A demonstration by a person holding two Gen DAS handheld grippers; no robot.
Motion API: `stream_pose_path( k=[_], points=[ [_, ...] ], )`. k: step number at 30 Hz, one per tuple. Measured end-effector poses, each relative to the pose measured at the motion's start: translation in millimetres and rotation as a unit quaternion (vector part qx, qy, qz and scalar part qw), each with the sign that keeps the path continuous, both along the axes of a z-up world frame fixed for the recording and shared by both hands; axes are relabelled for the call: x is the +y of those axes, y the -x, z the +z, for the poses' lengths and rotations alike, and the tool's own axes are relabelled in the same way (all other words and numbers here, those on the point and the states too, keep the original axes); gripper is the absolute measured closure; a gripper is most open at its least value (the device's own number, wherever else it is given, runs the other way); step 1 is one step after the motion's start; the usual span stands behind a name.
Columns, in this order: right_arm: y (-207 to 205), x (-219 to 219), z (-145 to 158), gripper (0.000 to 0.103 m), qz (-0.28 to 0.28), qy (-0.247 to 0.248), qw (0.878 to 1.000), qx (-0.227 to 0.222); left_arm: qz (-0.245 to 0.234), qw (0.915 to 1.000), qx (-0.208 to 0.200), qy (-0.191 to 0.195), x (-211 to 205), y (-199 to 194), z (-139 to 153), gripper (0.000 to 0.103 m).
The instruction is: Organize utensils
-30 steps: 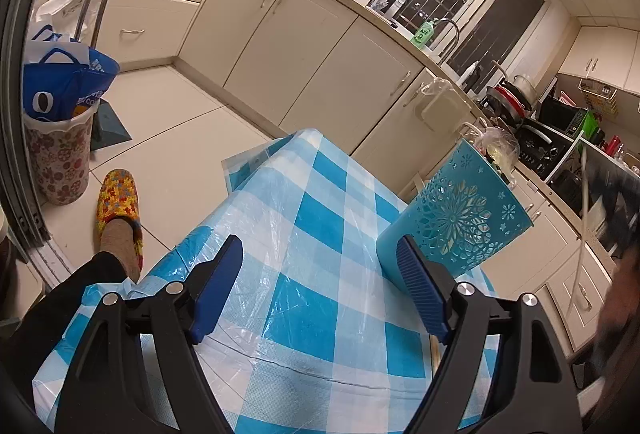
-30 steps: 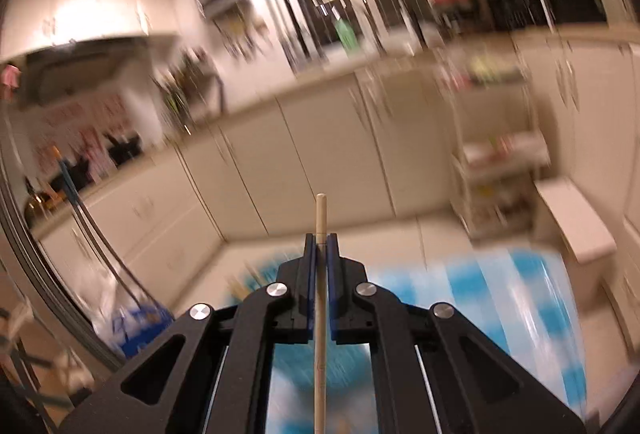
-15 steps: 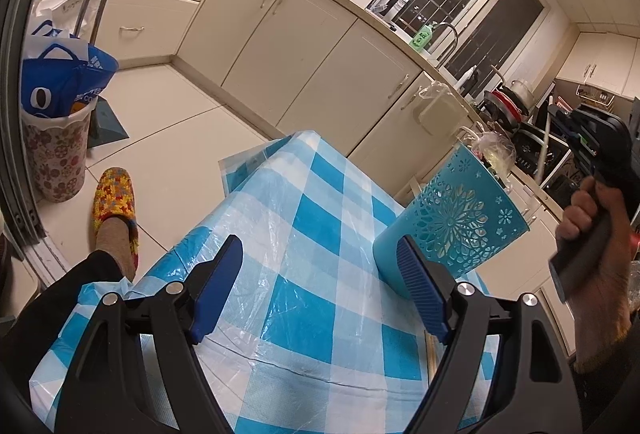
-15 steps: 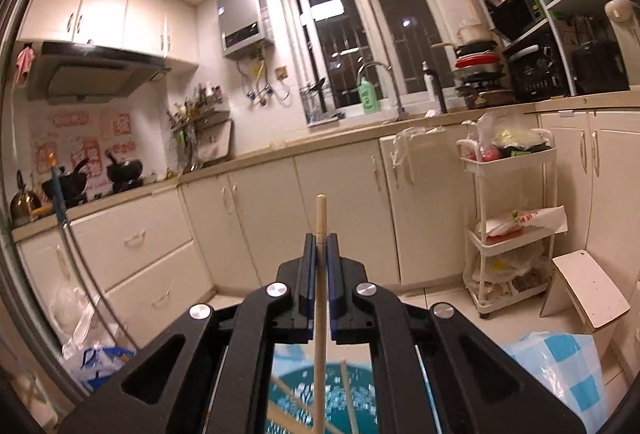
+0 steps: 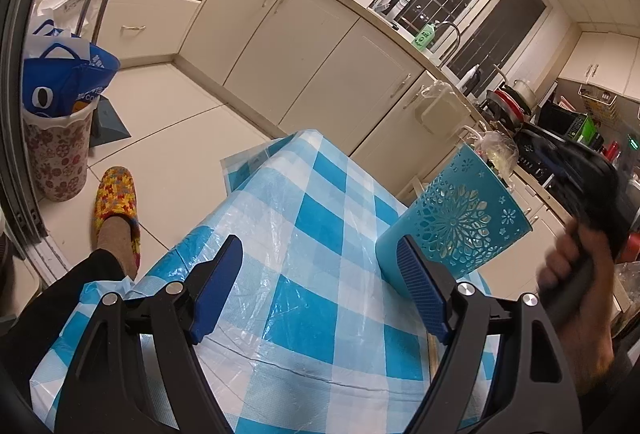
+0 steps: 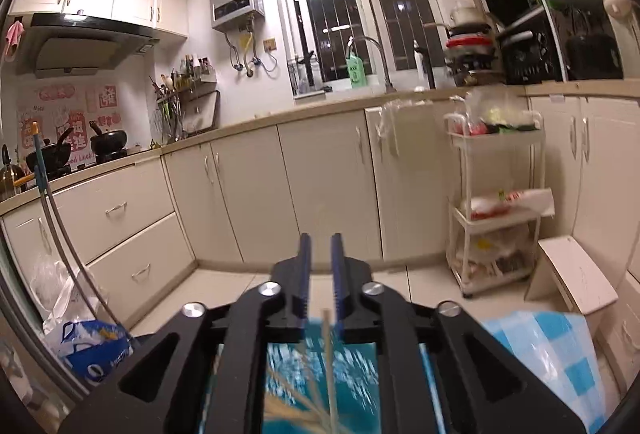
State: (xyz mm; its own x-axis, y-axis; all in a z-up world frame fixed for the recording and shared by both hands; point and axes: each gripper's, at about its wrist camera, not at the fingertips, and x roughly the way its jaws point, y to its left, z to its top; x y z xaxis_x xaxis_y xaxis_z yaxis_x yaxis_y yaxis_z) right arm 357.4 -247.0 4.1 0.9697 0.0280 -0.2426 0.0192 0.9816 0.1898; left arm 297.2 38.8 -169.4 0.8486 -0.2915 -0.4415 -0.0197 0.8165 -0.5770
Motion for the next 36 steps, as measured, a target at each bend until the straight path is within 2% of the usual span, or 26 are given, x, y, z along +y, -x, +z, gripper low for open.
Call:
stream_pose_path(
  k=[4, 6, 8, 11, 14, 18, 26, 30, 36],
  points=[
    [59.6, -8.1, -2.4, 0.078, -0.009, -0.009, 1.0, 0.005, 0.007, 0.9998, 0.008, -0.016, -1.3, -1.9, 2.3, 0.026],
    [93.2, -11.5, -9.1, 0.07, -0.014, -0.013, 1.0, 0.016, 0.009, 0.9993, 0.008, -0.034, -4.5, -0.7, 7.7, 0.025],
    [123.8, -14.2, -22.0, 0.065, -0.018, -0.016, 0.999, 0.044, 0.012, 0.9979, 0.007, -0.062, -12.1, 6.5, 14.6, 0.024],
    [156.8, -18.6, -47.6, 0.065, -0.021, -0.025, 0.995, 0.091, 0.007, 0.9972, 0.01, -0.073, -17.4, 19.5, 22.9, 0.023],
    [177.1, -25.2, -73.9, 0.065, -0.028, -0.048, 0.989, 0.139, 0.001, 0.995, 0.003, -0.1, -26.7, 34.9, 35.6, 0.022],
    [190.0, -26.8, -94.5, 0.065, -0.028, -0.06, 0.982, 0.178, -0.006, 0.9911, -0.007, -0.133, -37.8, 55.3, 53.6, 0.02],
    [195.9, -16.9, -113.3, 0.063, -0.014, -0.056, 0.974, 0.219, -0.02, 0.9854, -0.014, -0.169, -49.5, 78.4, 74.7, 0.018],
    [186.0, -1.5, -123.6, 0.063, 0.001, -0.038, 0.969, 0.243, -0.023, 0.9842, -0.004, -0.175, -46.2, 83.0, 74.4, 0.016],
    [157.3, 18.1, -147.9, 0.063, 0.014, -0.007, 0.96, 0.28, -0.027, 0.9824, 0.027, -0.183, -38.7, 79.2, 59.3, 0.016]
  ],
)
